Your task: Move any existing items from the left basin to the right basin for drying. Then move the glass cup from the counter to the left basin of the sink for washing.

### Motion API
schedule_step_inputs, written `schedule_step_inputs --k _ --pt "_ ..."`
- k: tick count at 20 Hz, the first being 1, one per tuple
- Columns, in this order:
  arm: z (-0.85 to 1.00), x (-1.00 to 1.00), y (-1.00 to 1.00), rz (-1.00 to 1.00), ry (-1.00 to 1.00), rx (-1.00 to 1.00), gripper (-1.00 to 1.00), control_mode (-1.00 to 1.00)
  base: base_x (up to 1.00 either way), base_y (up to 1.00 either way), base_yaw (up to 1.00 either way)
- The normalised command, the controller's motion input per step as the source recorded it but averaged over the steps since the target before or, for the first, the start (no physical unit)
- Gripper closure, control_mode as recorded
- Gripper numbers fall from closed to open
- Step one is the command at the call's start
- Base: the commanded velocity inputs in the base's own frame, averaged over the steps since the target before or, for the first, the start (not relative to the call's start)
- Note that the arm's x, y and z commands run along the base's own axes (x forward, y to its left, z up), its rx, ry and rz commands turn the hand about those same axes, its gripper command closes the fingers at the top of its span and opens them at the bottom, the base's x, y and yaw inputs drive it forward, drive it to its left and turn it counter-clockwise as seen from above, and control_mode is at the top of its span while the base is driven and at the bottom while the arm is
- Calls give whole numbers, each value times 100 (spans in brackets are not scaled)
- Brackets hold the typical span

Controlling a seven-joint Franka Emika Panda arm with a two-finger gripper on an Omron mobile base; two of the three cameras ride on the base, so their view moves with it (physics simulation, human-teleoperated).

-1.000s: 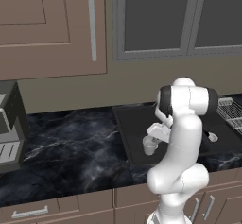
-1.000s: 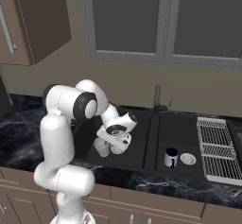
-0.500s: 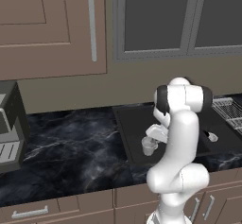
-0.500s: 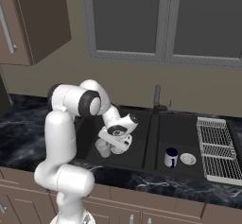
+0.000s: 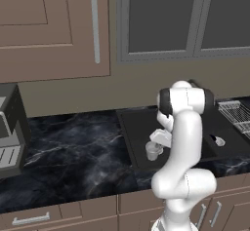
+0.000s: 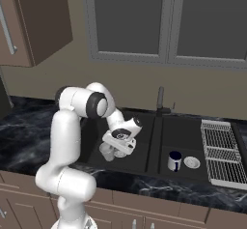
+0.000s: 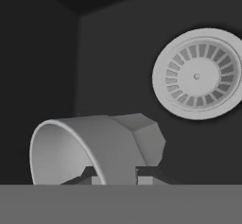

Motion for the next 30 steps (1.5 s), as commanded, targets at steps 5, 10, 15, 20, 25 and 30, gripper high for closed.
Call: schedule_step_inputs --k 5,10,15,20,25,30 --pt "-19 9 -8 1 0 0 100 -100 0 0 0" --pt "-2 5 -1 0 0 0 -100 -100 0 0 0" --pt "0 11 -1 0 0 0 -100 -100 0 0 0" --pt "54 -12 -10 0 -3 0 -100 -100 0 0 0" --pt "97 -56 -5 0 -3 0 -100 -100 0 0 0" --pt "96 -55 2 0 -3 -5 -100 -100 0 0 0"
